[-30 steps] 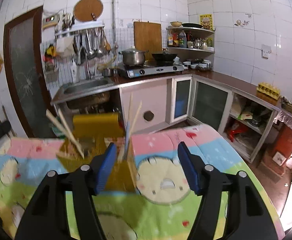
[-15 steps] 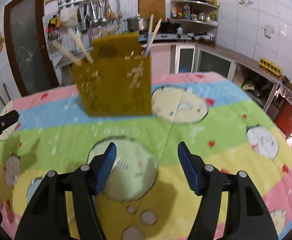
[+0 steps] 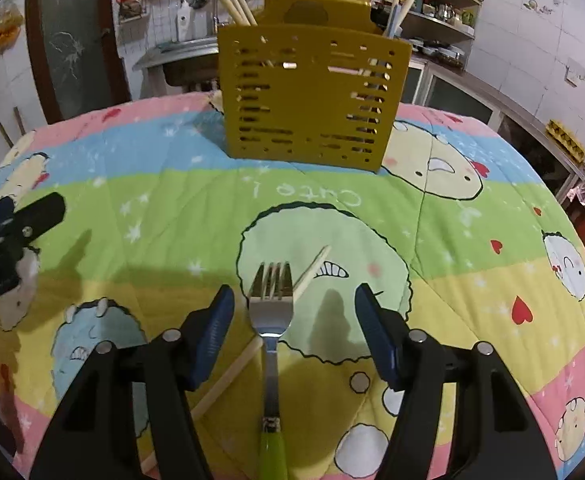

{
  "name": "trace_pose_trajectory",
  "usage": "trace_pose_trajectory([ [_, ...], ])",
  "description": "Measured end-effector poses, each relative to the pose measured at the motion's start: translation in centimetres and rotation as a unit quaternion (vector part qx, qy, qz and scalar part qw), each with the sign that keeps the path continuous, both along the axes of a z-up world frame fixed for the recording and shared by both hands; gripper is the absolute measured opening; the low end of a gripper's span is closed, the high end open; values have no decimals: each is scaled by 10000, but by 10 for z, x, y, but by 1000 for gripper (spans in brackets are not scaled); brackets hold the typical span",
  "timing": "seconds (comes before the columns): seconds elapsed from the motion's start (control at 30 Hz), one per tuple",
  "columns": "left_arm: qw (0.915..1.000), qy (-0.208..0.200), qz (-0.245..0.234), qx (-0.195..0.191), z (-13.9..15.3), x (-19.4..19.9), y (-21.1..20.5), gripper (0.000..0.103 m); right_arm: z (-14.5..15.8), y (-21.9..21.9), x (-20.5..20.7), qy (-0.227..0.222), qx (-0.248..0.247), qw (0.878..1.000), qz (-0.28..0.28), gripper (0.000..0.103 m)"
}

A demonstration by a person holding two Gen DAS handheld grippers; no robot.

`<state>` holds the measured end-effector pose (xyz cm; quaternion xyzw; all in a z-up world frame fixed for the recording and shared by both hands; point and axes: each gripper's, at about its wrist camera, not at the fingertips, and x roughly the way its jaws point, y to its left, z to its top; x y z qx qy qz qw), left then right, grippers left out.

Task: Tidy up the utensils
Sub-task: 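Close the right tool on the green-handled fork, then close the left tool on a wooden chopstick while the right tool holds the fork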

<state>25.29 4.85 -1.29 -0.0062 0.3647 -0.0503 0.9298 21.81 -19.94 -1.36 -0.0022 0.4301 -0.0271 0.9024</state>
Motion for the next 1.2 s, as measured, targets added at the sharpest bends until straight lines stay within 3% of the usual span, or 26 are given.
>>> trace_pose_trajectory([
  [0.07,10000,9,-19,4,-1,0,-1,98,-3,-3,3,80,184,9998,10,39],
  [0.2,9999,9,-73,69,-2,0,-7,98,-6,-2,4,71,282,9995,89,24],
  [0.57,9994,106,-308,70,-4,-2,-39,98,4,-42,-2,-130,529,9984,-173,24],
  [0.87,9939,307,-1051,143,-12,-8,-107,97,-4,-113,-15,-25,460,9961,-752,24],
  [0.97,9901,345,-1340,231,-14,-12,-131,92,-5,-128,-18,-29,481,9951,-859,24],
  [1.07,9862,472,-1549,350,-20,-11,-151,81,-5,-135,-19,-47,459,9950,-891,24],
  [1.13,9826,704,-1675,395,-26,-7,-163,65,-4,-138,-20,-58,418,9951,-898,24],
  [1.2,9804,888,-1725,342,-31,-3,-170,57,-5,-143,-19,-53,461,9947,-922,24],
])
